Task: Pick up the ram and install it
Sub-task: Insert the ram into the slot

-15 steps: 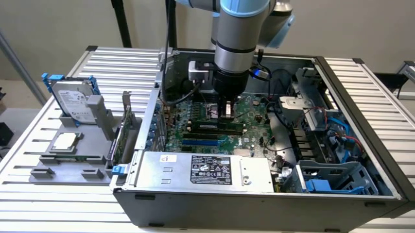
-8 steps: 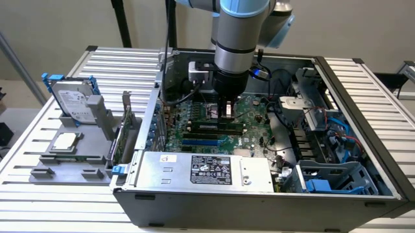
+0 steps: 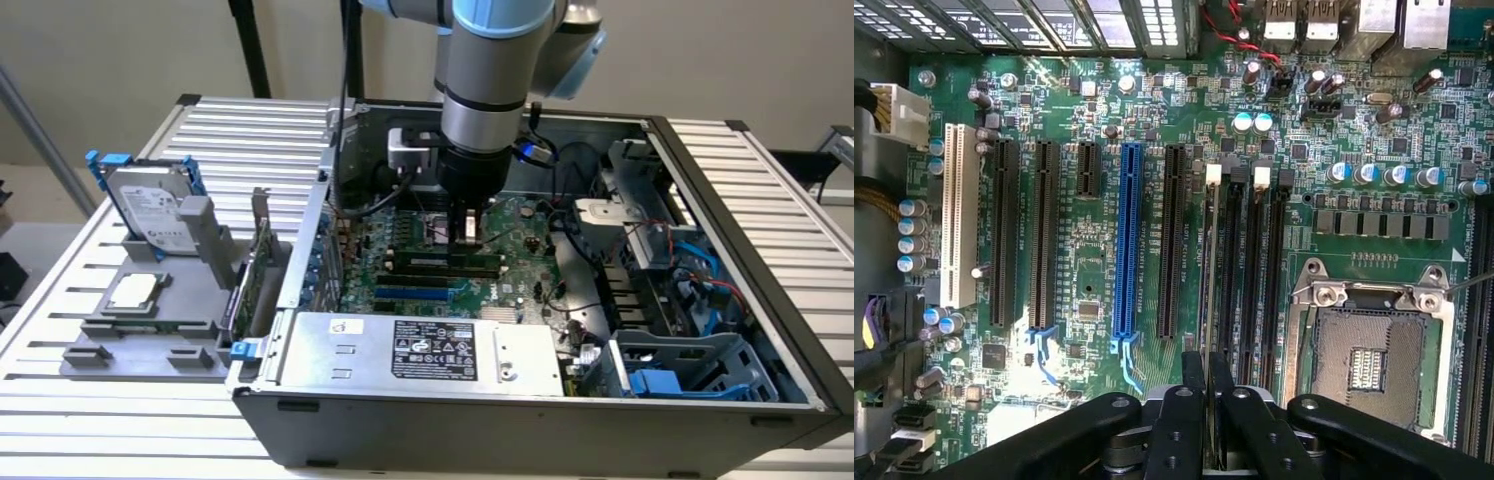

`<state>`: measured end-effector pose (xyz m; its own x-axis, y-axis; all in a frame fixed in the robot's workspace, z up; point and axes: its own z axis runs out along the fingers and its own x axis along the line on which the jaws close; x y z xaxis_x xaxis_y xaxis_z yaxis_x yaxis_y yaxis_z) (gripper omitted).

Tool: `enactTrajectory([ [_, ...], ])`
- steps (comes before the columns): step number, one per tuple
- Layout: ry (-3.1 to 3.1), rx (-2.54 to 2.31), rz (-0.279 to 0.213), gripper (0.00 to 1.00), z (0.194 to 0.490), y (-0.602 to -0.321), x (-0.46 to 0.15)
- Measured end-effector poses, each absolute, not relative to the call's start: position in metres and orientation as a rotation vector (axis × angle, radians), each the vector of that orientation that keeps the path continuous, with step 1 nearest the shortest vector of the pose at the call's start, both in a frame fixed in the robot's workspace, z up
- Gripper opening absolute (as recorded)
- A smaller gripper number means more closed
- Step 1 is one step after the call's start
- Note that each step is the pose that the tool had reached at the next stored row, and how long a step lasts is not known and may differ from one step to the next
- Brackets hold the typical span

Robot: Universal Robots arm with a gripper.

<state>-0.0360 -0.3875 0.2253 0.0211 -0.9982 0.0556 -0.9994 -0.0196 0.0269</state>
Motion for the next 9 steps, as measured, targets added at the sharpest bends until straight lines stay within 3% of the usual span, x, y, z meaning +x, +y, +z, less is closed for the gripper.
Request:
enactTrajectory([
  [3, -2.157, 2.203, 0.033, 0.15, 0.2252, -0.3875, -0.0360],
  [4, -2.157, 2.203, 0.032, 0.22, 0.2251, -0.3875, -0.0360],
  [9, -2.155, 2.201, 0.028, 0.22, 0.2322, -0.3875, -0.0361],
])
